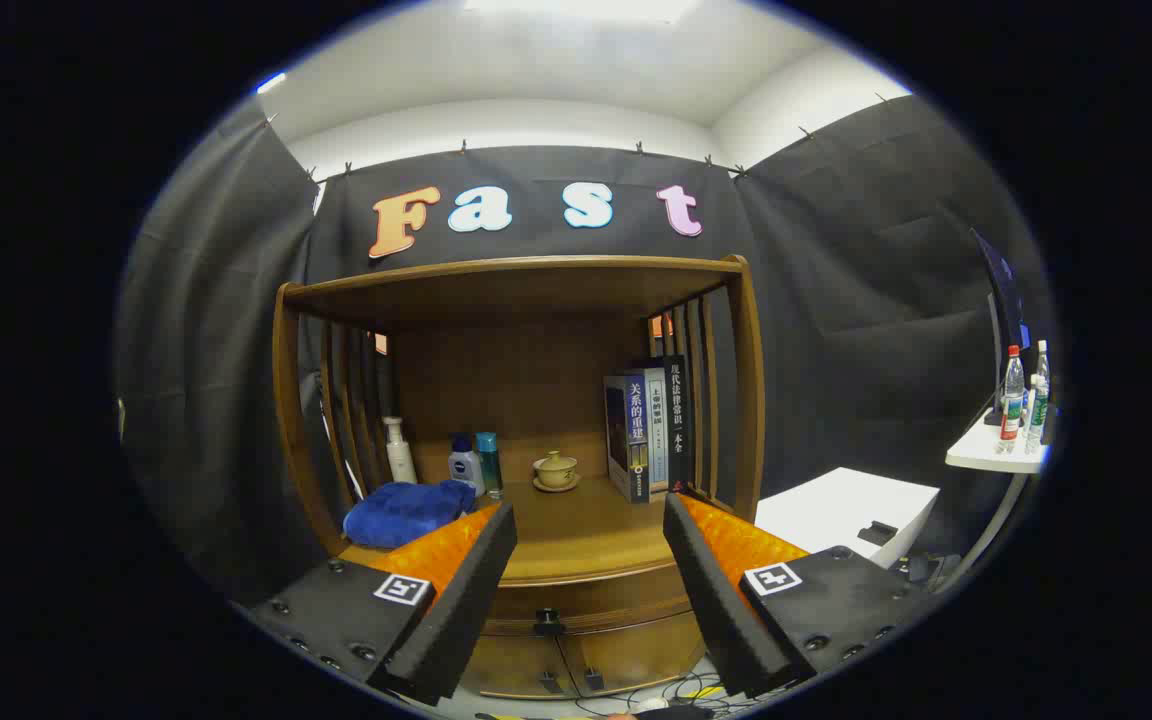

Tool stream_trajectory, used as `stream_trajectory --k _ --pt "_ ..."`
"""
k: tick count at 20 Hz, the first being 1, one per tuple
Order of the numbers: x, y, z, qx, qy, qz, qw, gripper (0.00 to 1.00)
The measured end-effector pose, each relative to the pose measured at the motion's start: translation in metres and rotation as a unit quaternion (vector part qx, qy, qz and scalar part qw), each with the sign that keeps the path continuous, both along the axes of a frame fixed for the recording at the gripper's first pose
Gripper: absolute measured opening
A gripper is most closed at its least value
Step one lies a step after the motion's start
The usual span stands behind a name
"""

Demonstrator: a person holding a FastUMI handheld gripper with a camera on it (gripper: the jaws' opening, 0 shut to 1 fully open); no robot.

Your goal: Pull open the drawer, take out the items inside it, and place them on the countertop above the cabinet.

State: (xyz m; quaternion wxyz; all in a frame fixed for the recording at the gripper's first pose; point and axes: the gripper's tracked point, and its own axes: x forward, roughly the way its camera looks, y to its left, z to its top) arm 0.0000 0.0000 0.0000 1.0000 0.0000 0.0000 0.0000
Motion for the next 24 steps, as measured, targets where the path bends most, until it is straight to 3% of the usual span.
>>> stream_trajectory --k 16,24 --pt "0.012 -0.024 -0.021 -0.001 0.014 -0.011 1.0 0.98" --pt "0.028 -0.011 -0.043 -0.01 0.013 -0.002 1.0 0.98"
